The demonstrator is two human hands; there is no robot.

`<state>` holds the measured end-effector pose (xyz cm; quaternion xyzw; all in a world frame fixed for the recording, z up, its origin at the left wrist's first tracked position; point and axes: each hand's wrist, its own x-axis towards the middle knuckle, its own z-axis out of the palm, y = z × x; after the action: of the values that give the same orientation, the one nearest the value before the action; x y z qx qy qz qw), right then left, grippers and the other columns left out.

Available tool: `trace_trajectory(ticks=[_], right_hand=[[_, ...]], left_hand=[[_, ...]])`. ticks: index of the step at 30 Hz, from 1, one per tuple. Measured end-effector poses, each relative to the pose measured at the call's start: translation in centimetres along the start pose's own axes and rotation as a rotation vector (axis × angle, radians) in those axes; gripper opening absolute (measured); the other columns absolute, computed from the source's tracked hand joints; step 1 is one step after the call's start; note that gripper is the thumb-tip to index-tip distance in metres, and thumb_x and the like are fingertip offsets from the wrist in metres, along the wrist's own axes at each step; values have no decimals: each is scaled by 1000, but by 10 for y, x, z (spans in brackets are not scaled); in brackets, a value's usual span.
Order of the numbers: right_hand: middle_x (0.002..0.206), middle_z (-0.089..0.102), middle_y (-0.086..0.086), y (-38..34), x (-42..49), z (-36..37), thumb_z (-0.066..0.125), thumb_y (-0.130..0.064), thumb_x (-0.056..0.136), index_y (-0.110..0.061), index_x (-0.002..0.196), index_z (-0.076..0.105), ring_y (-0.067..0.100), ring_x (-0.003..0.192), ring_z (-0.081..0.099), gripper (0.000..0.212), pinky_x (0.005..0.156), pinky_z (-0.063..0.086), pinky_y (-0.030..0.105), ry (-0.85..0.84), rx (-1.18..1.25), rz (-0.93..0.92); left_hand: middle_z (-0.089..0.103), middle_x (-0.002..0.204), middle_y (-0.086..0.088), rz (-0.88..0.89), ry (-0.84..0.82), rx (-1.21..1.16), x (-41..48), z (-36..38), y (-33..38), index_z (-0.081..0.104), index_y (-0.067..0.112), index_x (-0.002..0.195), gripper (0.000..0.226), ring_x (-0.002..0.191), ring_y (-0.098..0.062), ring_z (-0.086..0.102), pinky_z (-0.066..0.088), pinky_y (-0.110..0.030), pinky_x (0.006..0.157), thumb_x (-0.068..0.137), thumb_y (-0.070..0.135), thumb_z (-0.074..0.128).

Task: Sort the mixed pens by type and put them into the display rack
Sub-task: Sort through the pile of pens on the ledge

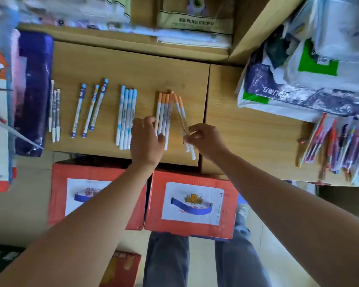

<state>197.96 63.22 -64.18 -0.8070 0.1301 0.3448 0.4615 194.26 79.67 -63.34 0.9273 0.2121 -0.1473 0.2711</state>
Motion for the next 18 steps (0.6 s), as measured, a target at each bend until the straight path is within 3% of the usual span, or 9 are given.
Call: trace_trajectory(ticks=[4,9,12,18], right_hand=[[79,65,-2,-3,18,30,76,-16,79,-17,88,62,14,70,59,17,68,48,28,62,-96,46],[80,67,-3,-2,21,35,77,-20,77,-15,87,64,16,71,63,18,61,52,28,161,-225,8],[75,64,-5,-7,25,33,77,-18,76,-19,87,57,12,66,60,23,54,45,18,227,-265,-48],[72,59,-9,-17,36,38,72,-13,80,-21,89,55,9,65,58,21,57,43,13,223,-287,-142]], left_hand=[[37,137,-18,-11,-97,23,17,2,-18,40,7,138,52,121,-34,45,38,-38,97,91,20,58],[38,136,-15,58,-131,-56,24,4,-24,40,8,138,52,114,-31,53,45,-35,90,90,18,60],[38,136,-14,65,-133,-72,30,3,-23,39,9,138,53,111,-30,54,46,-34,89,90,19,61],[45,127,-13,91,-126,-78,41,4,-20,40,10,136,52,105,-27,56,44,-31,84,90,20,62]])
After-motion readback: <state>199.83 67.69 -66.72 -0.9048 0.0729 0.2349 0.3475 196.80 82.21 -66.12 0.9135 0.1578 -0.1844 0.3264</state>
